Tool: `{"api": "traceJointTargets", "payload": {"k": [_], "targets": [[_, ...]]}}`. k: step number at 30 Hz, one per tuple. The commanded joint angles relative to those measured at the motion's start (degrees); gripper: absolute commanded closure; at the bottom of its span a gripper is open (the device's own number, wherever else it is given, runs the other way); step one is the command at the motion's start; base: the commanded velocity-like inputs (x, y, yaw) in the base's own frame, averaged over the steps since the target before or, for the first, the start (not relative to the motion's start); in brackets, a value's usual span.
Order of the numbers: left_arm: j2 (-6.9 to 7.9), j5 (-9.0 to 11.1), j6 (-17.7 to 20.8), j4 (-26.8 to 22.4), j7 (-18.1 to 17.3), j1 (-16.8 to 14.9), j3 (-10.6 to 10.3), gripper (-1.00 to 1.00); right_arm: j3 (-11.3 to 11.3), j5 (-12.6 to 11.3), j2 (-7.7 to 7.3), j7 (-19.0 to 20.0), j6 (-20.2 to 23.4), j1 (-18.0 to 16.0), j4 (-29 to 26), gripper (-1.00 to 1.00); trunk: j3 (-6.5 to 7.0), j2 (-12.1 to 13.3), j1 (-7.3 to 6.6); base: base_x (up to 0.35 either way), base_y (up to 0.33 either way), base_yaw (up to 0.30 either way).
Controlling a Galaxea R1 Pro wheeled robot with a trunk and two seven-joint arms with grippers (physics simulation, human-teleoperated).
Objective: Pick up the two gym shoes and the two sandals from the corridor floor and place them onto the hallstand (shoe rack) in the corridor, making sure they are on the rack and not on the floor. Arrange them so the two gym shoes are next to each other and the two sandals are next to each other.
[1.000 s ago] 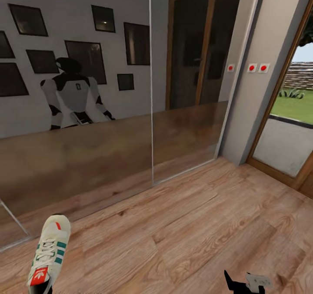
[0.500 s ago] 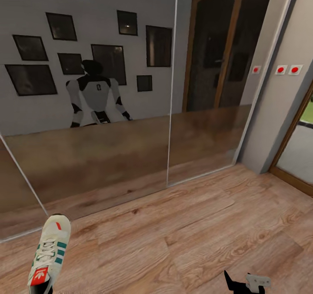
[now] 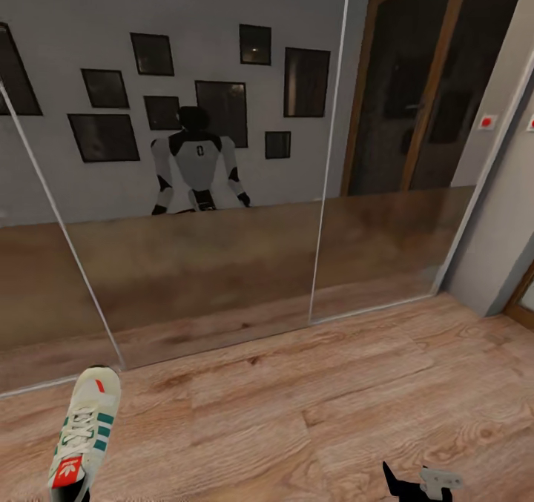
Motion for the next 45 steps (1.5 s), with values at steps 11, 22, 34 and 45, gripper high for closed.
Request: {"api": "traceJointTargets", "payload": {"k": [11, 22, 34, 45], "targets": [[0.05, -0.2, -0.1, 0.0, -0.5, -0.1, 0.5, 1.00, -0.5, 0.5, -0.08, 0.4, -0.2, 0.0, 0.0, -1.00, 0.19, 0.0, -0.01, 0.000, 0.000, 0.268], [0.02, -0.3, -0.1, 0.0, -0.5, -0.1, 0.5, 1.00, -0.4, 0.5, 0.11, 0.4, -0.2, 0.0, 0.1, -1.00, 0.16, 0.0, -0.01, 0.000, 0.000, 0.279], [-0.01, -0.3, 0.0, 0.0, -0.5, -0.1, 0.5, 1.00, -0.4, 0.5, 0.20, 0.3, -0.2, 0.0, 0.1, -1.00, -0.10, 0.0, -0.01, 0.000, 0.000, 0.279], [0.00, -0.2, -0.1, 0.0, -0.5, -0.1, 0.5, 1.00, -0.3, 0.6, 0.46, 0.3, -0.2, 0.0, 0.2, -1.00, -0.52, 0.0, -0.01, 0.000, 0.000, 0.276]]}}
